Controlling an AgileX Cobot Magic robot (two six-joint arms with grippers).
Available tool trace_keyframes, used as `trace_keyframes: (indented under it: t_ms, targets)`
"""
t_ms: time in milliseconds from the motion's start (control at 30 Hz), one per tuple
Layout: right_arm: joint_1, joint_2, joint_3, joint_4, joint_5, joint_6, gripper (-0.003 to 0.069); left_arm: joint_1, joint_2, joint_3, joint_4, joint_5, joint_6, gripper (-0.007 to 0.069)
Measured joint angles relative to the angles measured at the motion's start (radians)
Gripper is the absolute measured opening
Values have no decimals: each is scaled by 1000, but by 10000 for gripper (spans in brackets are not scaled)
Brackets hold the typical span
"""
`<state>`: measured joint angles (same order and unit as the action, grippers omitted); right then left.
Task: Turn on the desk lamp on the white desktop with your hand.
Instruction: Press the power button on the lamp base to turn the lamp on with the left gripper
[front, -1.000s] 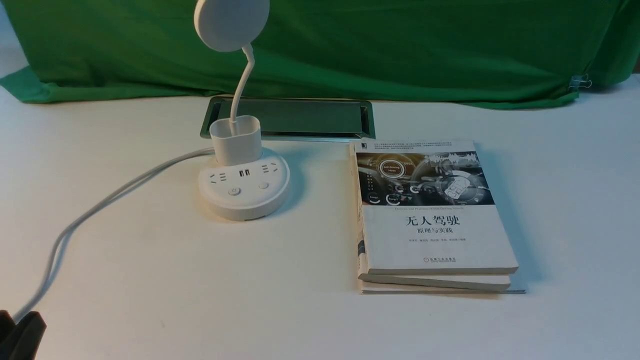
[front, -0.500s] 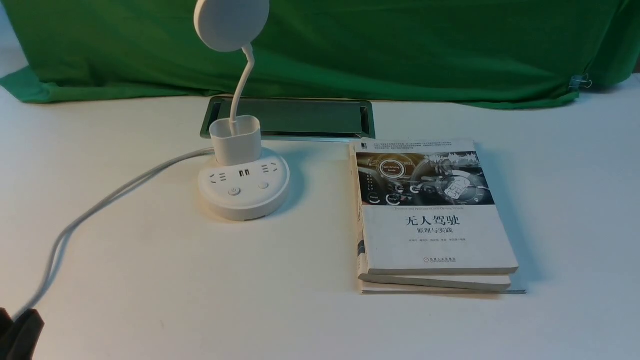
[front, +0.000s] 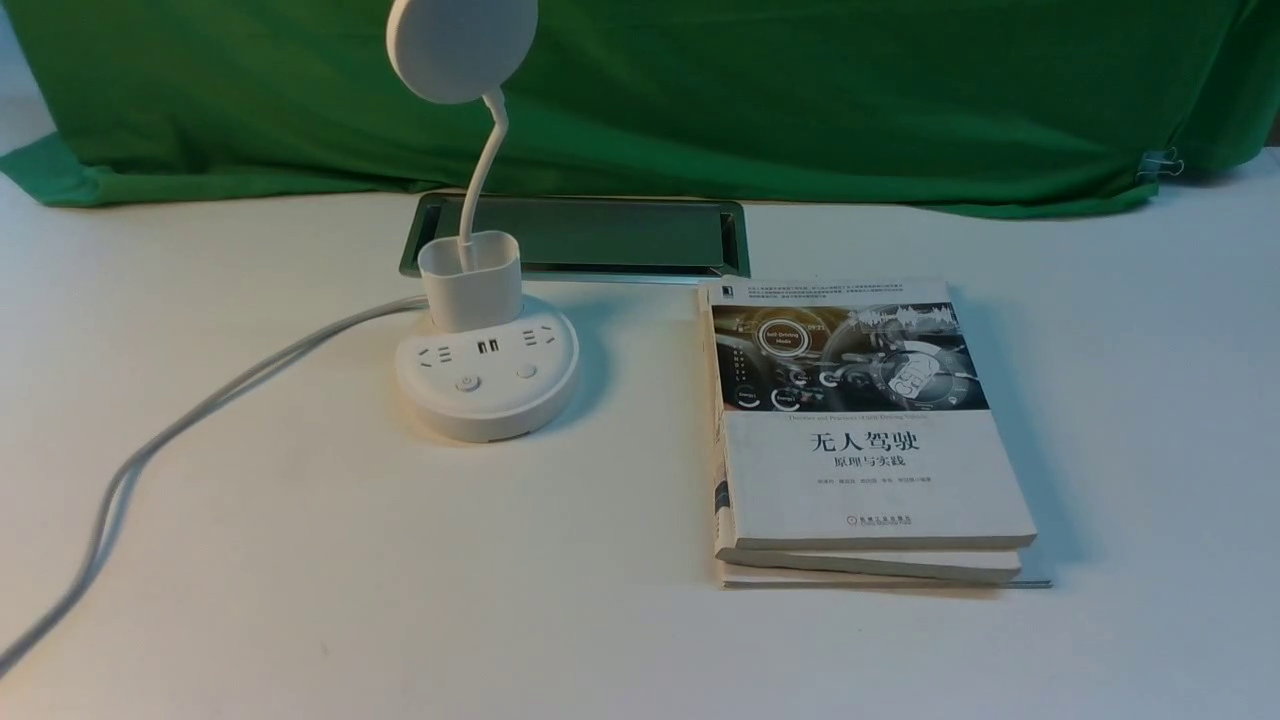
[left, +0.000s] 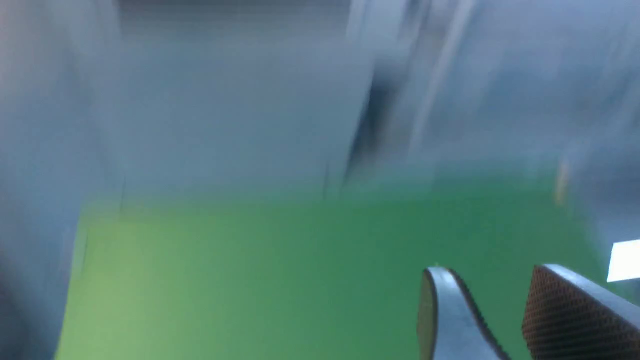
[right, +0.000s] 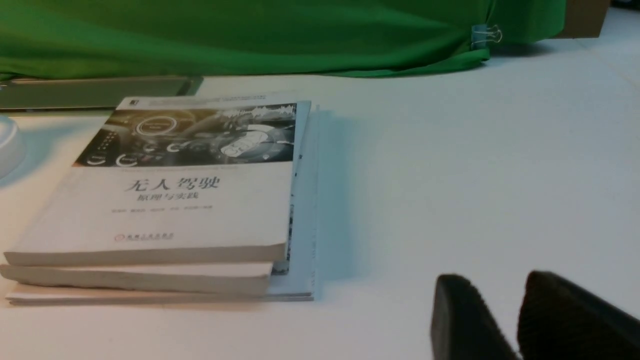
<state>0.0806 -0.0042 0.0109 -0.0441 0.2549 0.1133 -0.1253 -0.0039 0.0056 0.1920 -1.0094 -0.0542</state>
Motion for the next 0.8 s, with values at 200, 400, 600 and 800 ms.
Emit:
trace_keyframes:
  t_ms: [200,400,600,800]
  targets:
    - [0,0,0,0,0,0,241,0,-4,-193,-3,132,-196,242]
    - [0,0,0,0,1,0,241,0,174,-569,82,977,-285,242]
    - [0,0,0,0,1,0,241,0,385,-592,-25,1229,-290,242]
    - [0,0,0,0,1,0,241,0,596,-595,-381,1300,-215,218]
